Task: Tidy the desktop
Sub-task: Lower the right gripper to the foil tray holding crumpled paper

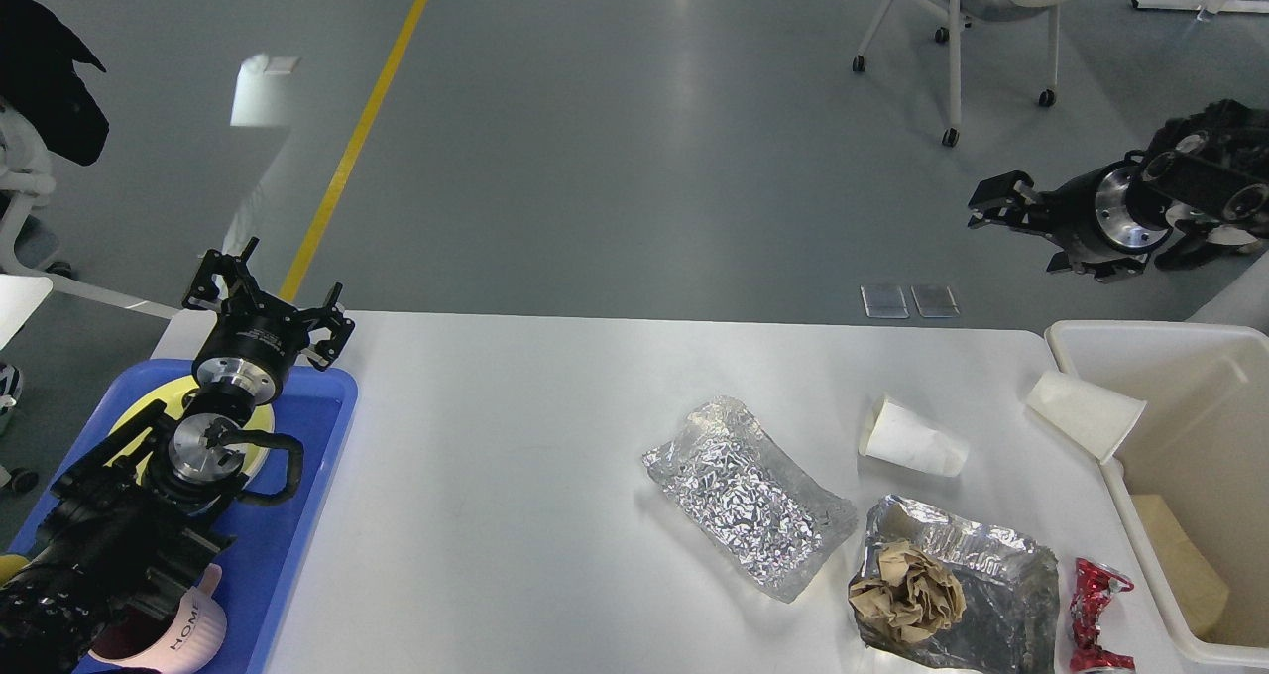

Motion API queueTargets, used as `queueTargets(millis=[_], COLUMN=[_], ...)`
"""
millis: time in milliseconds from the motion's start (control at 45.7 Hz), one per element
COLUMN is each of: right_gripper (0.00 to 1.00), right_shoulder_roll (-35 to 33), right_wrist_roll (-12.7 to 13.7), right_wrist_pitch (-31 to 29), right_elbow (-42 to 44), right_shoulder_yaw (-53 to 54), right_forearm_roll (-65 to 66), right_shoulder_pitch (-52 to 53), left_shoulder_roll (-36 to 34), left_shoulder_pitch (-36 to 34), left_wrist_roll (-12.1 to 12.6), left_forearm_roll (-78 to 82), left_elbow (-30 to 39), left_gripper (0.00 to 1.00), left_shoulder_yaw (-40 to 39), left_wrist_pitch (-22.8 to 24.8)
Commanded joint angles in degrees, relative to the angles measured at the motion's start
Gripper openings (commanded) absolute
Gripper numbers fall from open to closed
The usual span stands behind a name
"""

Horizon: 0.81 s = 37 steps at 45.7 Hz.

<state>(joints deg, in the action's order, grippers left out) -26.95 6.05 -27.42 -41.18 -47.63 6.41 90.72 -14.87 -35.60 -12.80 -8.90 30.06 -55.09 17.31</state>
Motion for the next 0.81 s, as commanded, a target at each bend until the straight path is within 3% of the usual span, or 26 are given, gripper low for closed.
queueTargets(millis=[0,262,503,787], right_gripper=[1.00,1.00,1.00,1.00], right_shoulder_roll=[-0.3,4.0,4.8,-4.9], right_wrist_roll=[0.0,-0.1,-0.2,-0.3], right_wrist_pitch=[-0.4,-0.2,0.7,0.9], right_elbow=[-19.5,-40.9,-41.3,-37.5], right_shoulder_yaw=[-4.5,-9.5,-12.3,-10.7], right_forearm_roll=[0.0,-0.3,-0.7,-1.0], right_shoulder_pitch=[12.5,23.3,22.1,9.7], left_shoulder_roll=[-0.1,-0.1,-0.1,-0.1], left_shoulder_pitch=[0.0,0.0,0.0,0.0], left_wrist_roll=[0.1,0.1,0.1,0.1], left_forearm_roll=[0.0,0.0,0.0,0.0], left_elbow=[0.0,0.0,0.0,0.0], left_gripper=[0.98,0.98,0.98,0.98], left_shoulder_yaw=[0.0,0.0,-0.1,-0.1], left_wrist_pitch=[0.0,0.0,0.0,0.0])
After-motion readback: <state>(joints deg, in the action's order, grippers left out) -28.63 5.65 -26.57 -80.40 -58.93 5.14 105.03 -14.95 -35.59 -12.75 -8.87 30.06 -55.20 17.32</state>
